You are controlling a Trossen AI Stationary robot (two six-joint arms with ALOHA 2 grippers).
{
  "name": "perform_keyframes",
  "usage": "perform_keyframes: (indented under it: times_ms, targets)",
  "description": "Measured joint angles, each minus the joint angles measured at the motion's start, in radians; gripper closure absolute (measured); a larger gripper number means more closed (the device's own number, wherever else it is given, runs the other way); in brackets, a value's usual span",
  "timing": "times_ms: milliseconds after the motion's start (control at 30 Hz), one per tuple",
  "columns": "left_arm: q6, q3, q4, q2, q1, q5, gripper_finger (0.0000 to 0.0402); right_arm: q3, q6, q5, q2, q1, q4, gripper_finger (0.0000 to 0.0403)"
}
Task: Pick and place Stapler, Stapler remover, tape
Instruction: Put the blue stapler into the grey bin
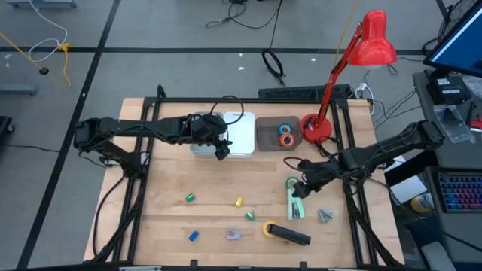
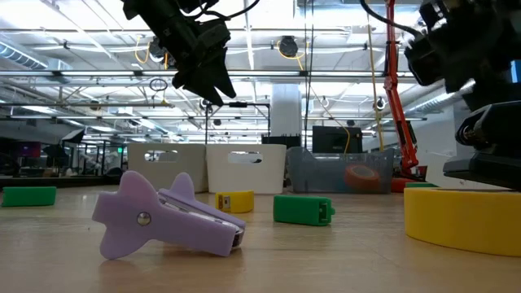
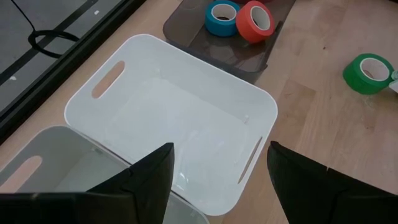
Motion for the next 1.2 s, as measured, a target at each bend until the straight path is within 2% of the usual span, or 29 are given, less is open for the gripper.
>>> perform_keyframes:
  times_ms: [300,467,867,1000,1200]
  targets:
    - [0.000,0.000,-0.001,0.000,0.000,0.000,0.0144,0.004,0.052,0.005,0.027,0.009,0.103,0.0124]
    - [0.000,0.000,-0.002,0.000,0.000,0.000,0.0144,0.084,-0.010,0.031,0.088,0.013,0.097,0.0124]
    - [-0.001,0.000,-0.007,0.000,0.000,0.000,0.0144,0.223,-0.092,-0.001,0.223,0.012,0.018,0.0124]
    - [-0.002,0.000,-0.009,0.000,-0.008,0.000,0.0144,0.269,-0.073,0.001,0.233,0.025,-0.092,0.0124]
    - [-0.002,0.000,-0.008,0.000,-0.034,0.000,0.0144,0.312,0.055,0.013,0.233,0.048,-0.229,0.0124]
